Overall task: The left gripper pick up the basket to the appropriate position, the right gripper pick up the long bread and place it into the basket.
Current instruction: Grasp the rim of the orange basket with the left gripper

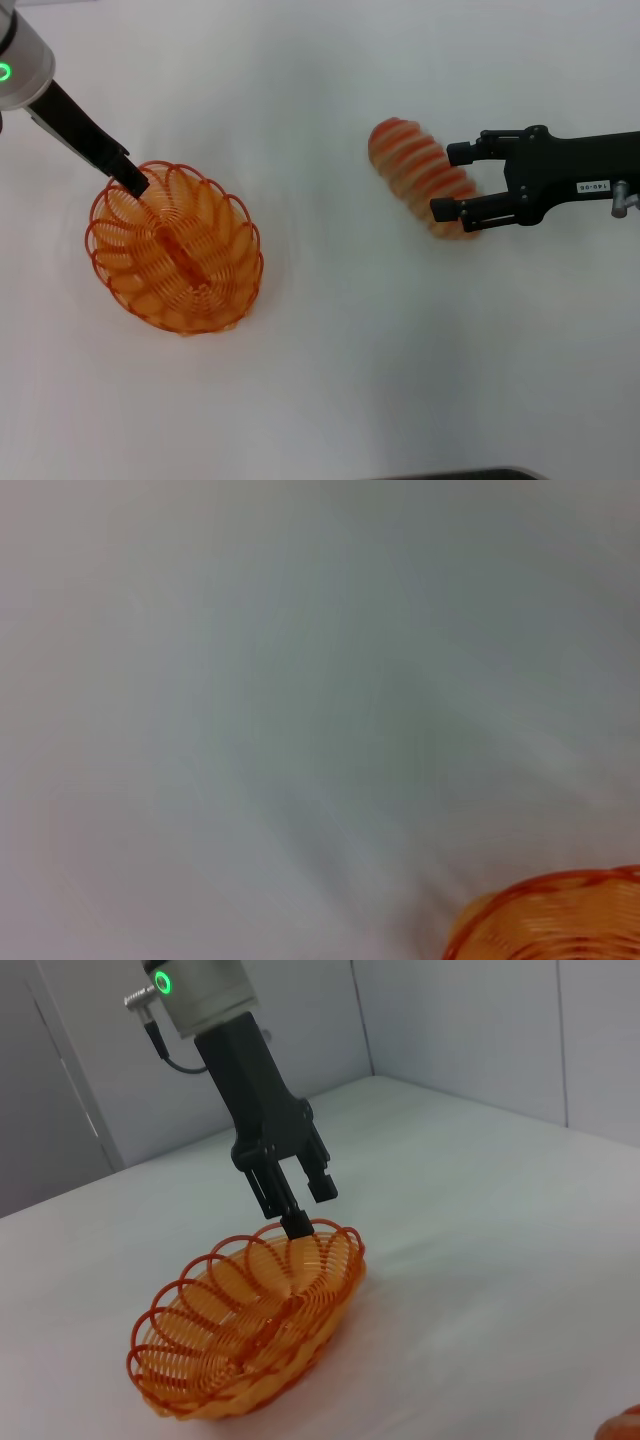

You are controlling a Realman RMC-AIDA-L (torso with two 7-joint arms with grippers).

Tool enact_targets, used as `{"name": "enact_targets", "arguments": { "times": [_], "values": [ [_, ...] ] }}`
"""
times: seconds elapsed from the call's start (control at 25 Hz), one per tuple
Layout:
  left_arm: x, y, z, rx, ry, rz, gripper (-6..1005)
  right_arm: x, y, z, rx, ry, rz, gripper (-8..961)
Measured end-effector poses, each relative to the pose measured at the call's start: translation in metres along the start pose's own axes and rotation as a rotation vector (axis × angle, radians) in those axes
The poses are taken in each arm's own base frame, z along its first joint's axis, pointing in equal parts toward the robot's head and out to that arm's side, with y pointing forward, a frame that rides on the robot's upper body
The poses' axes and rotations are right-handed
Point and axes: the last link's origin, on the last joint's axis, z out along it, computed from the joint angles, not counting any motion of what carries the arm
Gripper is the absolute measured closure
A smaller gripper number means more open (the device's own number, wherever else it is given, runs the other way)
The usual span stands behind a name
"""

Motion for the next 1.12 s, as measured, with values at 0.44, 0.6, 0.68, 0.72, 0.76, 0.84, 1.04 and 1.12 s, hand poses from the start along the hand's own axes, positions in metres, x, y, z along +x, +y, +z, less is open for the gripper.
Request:
{"name": "enact_targets", "arguments": {
  "times": [0.44,0.6,0.68,0.72,0.76,0.84,1.04,1.12],
  "values": [
    [-0.004,-0.001,0.019,0.000,-0.011,-0.012,297,0.003,0.001,-0.001,0.003,0.000,0.007,57],
    [-0.006,0.000,0.022,-0.003,-0.016,-0.016,298,0.003,0.000,0.000,0.008,0.002,0.008,57],
    [-0.006,0.000,0.023,-0.005,-0.017,-0.016,298,0.004,0.000,0.000,0.011,0.002,0.008,57],
    [-0.006,0.000,0.024,-0.005,-0.018,-0.017,303,0.004,0.000,0.000,0.013,0.003,0.008,57],
    [-0.006,0.001,0.024,-0.006,-0.018,-0.017,307,0.004,-0.001,0.000,0.014,0.003,0.008,57],
    [-0.006,0.001,0.024,-0.006,-0.019,-0.016,316,0.004,-0.001,0.000,0.019,0.005,0.007,58],
    [-0.007,0.001,0.025,-0.005,-0.018,-0.018,339,0.004,-0.002,0.001,0.019,0.016,0.005,58],
    [-0.007,0.001,0.026,-0.006,-0.016,-0.020,429,0.004,-0.002,0.001,0.019,0.017,0.004,58]
  ]
}}
